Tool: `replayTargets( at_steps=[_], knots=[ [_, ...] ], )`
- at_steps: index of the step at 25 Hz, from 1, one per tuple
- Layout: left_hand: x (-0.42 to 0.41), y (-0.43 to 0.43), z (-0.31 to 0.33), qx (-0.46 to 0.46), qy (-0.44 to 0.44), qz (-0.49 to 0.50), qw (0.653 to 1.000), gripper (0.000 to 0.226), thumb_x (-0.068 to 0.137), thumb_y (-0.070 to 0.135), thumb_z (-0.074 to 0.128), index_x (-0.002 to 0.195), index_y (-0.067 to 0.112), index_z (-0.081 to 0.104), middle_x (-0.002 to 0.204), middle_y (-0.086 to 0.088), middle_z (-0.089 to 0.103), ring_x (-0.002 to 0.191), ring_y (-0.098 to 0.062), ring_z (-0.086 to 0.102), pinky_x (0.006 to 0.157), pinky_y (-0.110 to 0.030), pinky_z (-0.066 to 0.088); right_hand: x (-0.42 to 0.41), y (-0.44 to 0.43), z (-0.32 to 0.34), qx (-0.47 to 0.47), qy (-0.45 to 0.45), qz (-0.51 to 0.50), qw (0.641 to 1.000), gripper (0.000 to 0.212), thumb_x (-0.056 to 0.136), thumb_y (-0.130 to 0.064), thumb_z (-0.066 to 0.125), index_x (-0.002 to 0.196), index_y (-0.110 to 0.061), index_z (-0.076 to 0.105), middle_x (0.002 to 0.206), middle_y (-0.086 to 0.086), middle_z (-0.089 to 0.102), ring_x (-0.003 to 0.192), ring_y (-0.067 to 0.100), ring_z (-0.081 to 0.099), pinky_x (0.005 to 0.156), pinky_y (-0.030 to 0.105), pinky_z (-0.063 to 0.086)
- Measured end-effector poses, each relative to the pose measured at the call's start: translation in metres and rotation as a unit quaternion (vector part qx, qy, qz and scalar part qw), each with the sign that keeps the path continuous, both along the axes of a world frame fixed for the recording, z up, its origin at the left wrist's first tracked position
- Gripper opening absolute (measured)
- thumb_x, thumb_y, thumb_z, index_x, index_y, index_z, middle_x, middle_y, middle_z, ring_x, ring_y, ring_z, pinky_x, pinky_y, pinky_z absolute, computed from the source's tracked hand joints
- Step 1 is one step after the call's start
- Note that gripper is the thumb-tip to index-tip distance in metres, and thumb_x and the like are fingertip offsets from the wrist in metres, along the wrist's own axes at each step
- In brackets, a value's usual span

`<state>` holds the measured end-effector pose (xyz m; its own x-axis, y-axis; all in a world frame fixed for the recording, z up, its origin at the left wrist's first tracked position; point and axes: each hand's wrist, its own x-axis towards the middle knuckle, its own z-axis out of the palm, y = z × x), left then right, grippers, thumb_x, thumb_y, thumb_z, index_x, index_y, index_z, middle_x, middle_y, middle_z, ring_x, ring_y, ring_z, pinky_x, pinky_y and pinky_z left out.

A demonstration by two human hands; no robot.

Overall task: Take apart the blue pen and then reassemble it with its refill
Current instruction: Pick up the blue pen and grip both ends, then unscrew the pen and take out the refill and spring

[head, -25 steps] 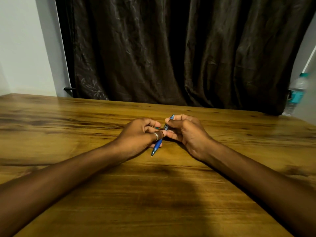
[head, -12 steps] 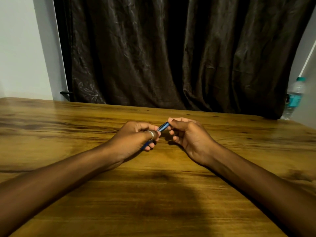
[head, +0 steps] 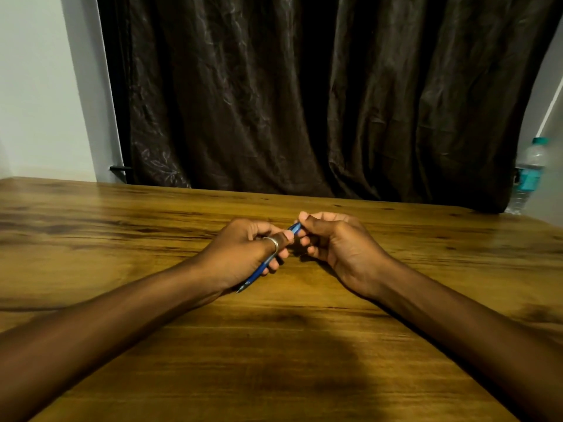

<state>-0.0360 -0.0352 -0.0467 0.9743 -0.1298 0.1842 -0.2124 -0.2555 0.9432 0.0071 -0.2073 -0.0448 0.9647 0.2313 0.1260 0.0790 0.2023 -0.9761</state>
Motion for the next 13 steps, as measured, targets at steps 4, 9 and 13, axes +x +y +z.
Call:
replayTargets(
  at_steps=[4, 9, 13],
  knots=[
    [-0.001, 0.000, 0.001, -0.017, 0.005, 0.014, 1.000, 0.018, 0.096, 0.022, 0.062, 0.102, 0.012, 0.075, 0.081, -0.005, 0.071, 0.059, -0.005, 0.060, 0.053, -0.018, 0.051, 0.010, -0.012, -0.002, -0.100, -0.080, -0.113, 0.985, 0.016, 0.097, -0.018, 0.063, 0.089, -0.006, 0.070, 0.071, 0.001, 0.064, 0.058, 0.009, 0.055, 0.053, 0.022, 0.047],
    [0.000, 0.001, 0.001, -0.056, -0.001, 0.071, 0.996, 0.019, 0.097, 0.024, 0.061, 0.107, 0.014, 0.073, 0.082, -0.003, 0.071, 0.062, -0.008, 0.059, 0.051, -0.018, 0.051, 0.017, -0.014, -0.010, -0.409, -0.258, -0.153, 0.862, 0.013, 0.091, -0.031, 0.070, 0.088, -0.023, 0.080, 0.076, -0.011, 0.076, 0.068, 0.000, 0.067, 0.059, 0.019, 0.051],
    [0.000, 0.000, 0.001, -0.043, -0.003, 0.079, 0.996, 0.018, 0.097, 0.026, 0.061, 0.106, 0.016, 0.074, 0.080, -0.002, 0.071, 0.061, -0.007, 0.059, 0.052, -0.018, 0.051, 0.022, -0.014, -0.013, -0.433, -0.219, -0.117, 0.866, 0.016, 0.090, -0.030, 0.073, 0.080, -0.020, 0.081, 0.047, -0.010, 0.063, 0.038, -0.001, 0.051, 0.039, 0.014, 0.036]
  ],
)
